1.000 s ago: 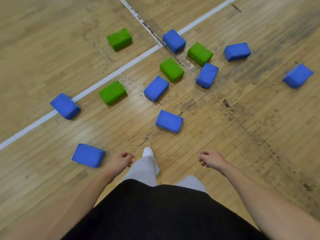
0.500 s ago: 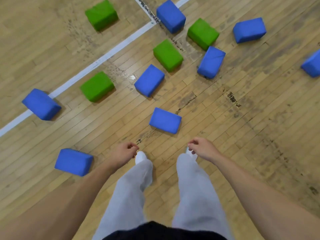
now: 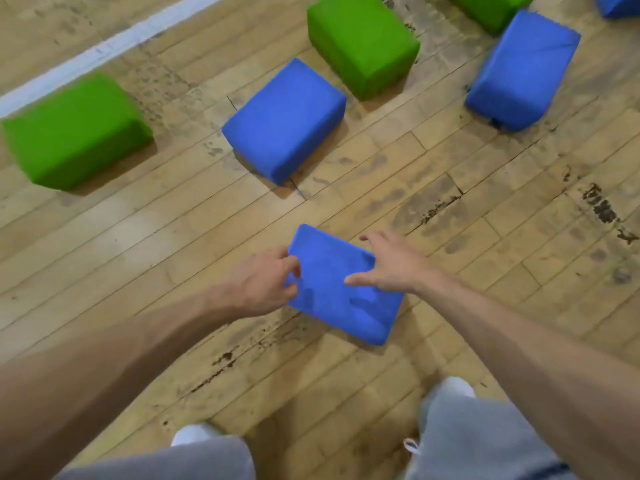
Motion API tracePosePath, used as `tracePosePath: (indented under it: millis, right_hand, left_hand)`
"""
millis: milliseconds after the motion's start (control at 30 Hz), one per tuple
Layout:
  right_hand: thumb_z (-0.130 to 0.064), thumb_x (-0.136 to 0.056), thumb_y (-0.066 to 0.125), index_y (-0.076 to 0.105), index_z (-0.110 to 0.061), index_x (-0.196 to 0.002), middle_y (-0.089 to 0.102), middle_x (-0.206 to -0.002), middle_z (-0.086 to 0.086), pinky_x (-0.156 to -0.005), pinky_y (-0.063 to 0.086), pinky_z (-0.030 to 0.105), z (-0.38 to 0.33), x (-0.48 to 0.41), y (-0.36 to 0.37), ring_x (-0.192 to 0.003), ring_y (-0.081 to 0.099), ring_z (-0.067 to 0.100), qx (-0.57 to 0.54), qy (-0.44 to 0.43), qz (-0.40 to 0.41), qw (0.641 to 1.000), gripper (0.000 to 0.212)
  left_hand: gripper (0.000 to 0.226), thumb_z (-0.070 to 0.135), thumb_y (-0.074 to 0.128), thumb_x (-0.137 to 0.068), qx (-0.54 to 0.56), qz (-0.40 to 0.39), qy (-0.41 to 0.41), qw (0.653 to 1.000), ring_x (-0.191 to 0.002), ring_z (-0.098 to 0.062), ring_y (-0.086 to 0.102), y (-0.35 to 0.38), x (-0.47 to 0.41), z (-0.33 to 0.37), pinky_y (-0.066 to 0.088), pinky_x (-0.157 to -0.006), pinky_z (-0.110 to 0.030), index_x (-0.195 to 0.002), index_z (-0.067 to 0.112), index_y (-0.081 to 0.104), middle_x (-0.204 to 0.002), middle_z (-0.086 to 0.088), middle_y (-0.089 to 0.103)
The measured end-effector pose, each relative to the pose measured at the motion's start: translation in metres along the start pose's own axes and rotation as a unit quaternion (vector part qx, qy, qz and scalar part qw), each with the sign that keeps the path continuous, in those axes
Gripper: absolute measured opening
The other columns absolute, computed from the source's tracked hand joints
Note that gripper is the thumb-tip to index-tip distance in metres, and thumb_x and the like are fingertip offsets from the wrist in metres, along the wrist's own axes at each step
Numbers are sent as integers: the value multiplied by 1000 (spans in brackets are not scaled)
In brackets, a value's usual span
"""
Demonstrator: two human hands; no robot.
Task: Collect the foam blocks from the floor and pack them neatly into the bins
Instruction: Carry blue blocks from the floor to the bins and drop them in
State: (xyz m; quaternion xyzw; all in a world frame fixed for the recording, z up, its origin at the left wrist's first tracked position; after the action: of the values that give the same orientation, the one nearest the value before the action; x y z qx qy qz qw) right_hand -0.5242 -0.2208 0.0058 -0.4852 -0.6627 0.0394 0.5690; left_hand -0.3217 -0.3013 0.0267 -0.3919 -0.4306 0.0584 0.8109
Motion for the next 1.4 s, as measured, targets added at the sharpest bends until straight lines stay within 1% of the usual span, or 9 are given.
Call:
tracePosePath:
  millis: [200,333,467,567,667,767,933,1133,1400]
  right_hand:
    - [-64,-54,80,43,-24,-134,50,-131,1,-100,43,42,31,-82,48,-119,49,23,-26,10,-56,998,97]
    - [-54,-62,83,58,-27,-112,65,-108,-10,-80,49,28,25,-90,34,-95,62,10,-98,-30,-41,994,62]
    - [-47,-73,78,64,-28,-96,68,-93,-12,-71,50,24,-12,-88,28,-81,66,6,-259,-50,-11,965,33]
    - [-40,-83,72,66,-22,-97,68,-92,-7,-64,48,17,-46,-95,31,-75,64,6,-317,-62,-11,946,24]
    - [-43,-87,65,62,-15,-101,64,-96,2,-61,48,19,-75,-125,25,-72,57,11,-426,-46,38,903,31]
    - [-58,-80,66,55,-13,-117,60,-109,6,-67,50,30,-100,-163,7,-84,58,16,-515,15,91,852,60]
    - [-64,-63,74,36,-24,-140,50,-133,-3,-62,45,34,-143,-202,2,-114,55,22,-683,96,61,722,95]
    - [-41,-67,84,46,-22,-130,54,-127,1,-55,39,32,-146,-217,7,-101,57,24,-665,141,100,726,76]
    - [-38,-50,83,54,-15,-113,57,-119,3,-78,54,33,-106,-203,0,-94,58,16,-676,117,165,708,73]
  left_hand:
    - [55,33,64,-84,86,2,-9,996,-84,-19,49,39,-76,-38,35,-70,-30,-124,17,30,-97,9,43]
    - [96,38,77,-77,258,-5,-53,965,-100,-17,55,29,-88,-53,43,-80,-26,-145,18,12,-119,-3,45]
    - [92,45,80,-72,403,34,-75,912,-123,-6,47,10,-66,-81,35,-104,-25,-145,45,25,-136,21,43]
    - [104,50,86,-61,445,22,-135,885,-113,-8,59,6,-43,-120,44,-102,-32,-142,56,21,-128,19,55]
    - [108,60,89,-46,426,-7,-191,884,-100,-11,67,7,-23,-156,51,-95,-35,-139,40,37,-118,14,65]
    - [78,59,88,-48,400,2,-185,897,-90,-10,71,0,-9,-167,54,-89,-37,-115,34,58,-101,13,72]
    - [82,74,75,-40,245,71,-149,955,-95,-11,63,-23,-4,-160,53,-87,-36,-109,34,56,-102,14,65]
    - [78,71,75,-51,205,83,-165,961,-98,-16,59,-34,-10,-153,50,-88,-38,-113,29,53,-106,10,62]
    - [70,58,82,-58,249,72,-197,946,-94,-15,63,-41,-16,-151,52,-89,-37,-115,29,53,-105,8,65]
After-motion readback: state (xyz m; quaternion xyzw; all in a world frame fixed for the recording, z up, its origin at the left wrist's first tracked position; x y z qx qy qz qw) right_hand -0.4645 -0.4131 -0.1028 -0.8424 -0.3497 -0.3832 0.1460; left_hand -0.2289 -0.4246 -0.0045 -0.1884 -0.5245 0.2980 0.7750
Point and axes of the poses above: each hand's wrist, its own x-axis away from the middle knuckle, its own y-axis out of the palm, z = x × y, the point moved 2 cm from there along -x, towards the middle knuckle
